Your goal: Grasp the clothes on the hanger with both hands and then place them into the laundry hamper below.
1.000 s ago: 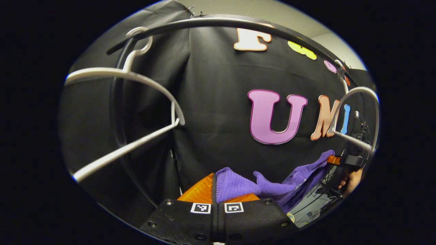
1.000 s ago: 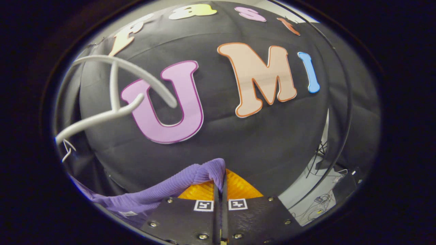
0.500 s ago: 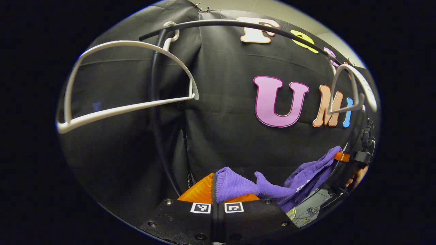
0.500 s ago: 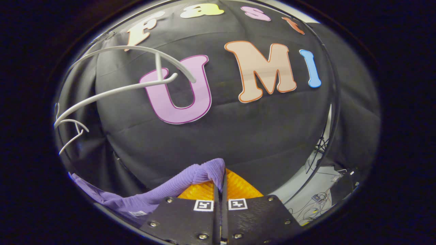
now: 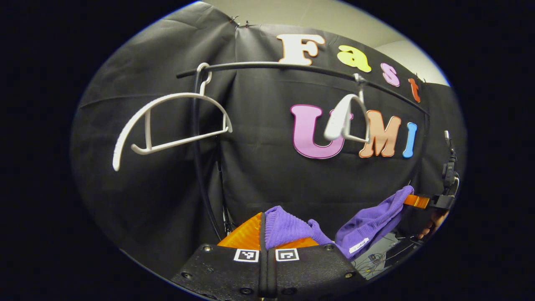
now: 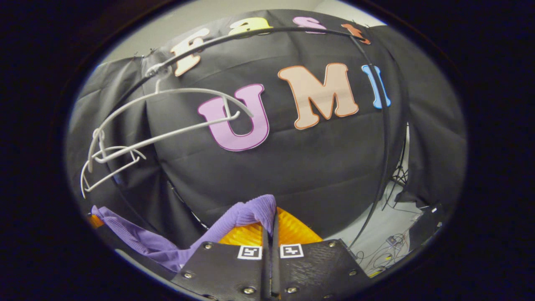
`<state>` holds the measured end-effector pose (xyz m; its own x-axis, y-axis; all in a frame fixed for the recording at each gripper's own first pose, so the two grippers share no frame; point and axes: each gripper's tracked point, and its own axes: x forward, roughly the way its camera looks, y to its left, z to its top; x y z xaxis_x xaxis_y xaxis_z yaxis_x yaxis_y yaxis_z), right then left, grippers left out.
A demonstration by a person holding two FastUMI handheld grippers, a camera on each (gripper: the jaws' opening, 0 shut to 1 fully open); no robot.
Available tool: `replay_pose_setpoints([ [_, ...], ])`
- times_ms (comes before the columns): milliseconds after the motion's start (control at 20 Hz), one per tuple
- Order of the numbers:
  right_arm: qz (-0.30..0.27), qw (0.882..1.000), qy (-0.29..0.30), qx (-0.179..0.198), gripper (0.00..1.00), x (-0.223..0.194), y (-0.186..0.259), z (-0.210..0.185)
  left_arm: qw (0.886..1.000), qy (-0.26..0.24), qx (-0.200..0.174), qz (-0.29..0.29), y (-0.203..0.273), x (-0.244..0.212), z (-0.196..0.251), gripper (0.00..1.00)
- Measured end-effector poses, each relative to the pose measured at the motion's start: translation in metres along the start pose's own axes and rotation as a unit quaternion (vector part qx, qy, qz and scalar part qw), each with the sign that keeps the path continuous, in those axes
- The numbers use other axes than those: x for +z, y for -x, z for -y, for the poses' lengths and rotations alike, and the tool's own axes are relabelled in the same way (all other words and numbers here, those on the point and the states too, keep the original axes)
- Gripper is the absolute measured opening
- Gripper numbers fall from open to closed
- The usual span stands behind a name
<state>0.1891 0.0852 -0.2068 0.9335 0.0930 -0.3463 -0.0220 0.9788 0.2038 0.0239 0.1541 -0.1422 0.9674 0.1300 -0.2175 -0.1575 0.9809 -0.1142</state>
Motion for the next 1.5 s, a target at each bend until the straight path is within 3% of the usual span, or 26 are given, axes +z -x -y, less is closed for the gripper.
replay_pose_setpoints([
  [400, 0.029, 0.999, -0.014, 0.042, 0.02, 0.036, 0.088, 0.000, 0.998, -0.006, -0.036, 0.047, 0.048, 0.040, 0.072, 0.00],
  [750, 0.050, 0.997, -0.024, 0.061, 0.03, 0.067, 0.121, -0.006, 0.993, -0.016, -0.080, 0.081, 0.065, 0.076, 0.125, 0.00],
  [950, 0.063, 0.994, -0.023, 0.082, 0.07, 0.082, 0.124, -0.021, 0.990, -0.017, -0.107, 0.090, 0.058, 0.089, 0.155, 0.00],
  [1000, 0.065, 0.994, -0.021, 0.088, 0.02, 0.085, 0.124, -0.024, 0.989, -0.017, -0.115, 0.093, 0.056, 0.093, 0.162, 0.00],
  [1100, 0.073, 0.993, -0.013, 0.095, 0.02, 0.093, 0.123, -0.028, 0.987, -0.020, -0.126, 0.097, 0.051, 0.099, 0.176, 0.00],
  [1500, 0.066, 0.994, -0.017, 0.081, 0.02, 0.086, 0.079, -0.020, 0.987, -0.005, -0.144, 0.073, -0.004, 0.084, 0.202, 0.00],
])
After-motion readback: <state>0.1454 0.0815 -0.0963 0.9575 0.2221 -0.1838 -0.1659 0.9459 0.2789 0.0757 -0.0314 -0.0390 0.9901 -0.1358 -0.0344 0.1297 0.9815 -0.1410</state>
